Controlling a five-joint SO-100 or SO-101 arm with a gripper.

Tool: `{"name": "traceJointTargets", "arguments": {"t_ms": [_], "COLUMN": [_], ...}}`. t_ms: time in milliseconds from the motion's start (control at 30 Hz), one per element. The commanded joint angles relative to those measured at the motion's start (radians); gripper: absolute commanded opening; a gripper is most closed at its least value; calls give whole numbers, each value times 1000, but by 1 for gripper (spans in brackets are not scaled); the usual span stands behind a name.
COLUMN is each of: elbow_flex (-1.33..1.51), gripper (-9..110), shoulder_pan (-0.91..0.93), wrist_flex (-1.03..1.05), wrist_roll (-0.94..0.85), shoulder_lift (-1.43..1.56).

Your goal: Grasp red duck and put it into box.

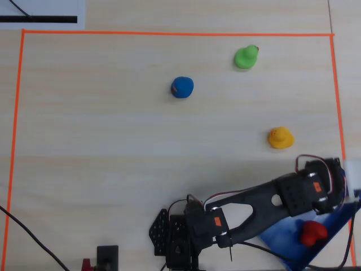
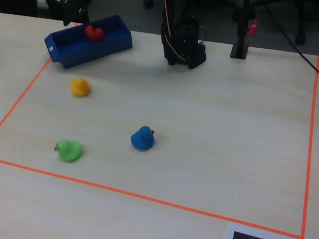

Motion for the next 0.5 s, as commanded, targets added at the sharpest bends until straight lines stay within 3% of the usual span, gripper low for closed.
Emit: {"name": "traceJointTargets", "arguments": {"t_ms": [0,300,467], "elbow_flex": [-5,917,1252], "gripper": [0,0,0], "shoulder_pan": [-310,-910,-1129], "wrist_flex": [109,135,101], "wrist_roll": [-37,-342,-388], "shoulder_lift": [189,888,1163]}}
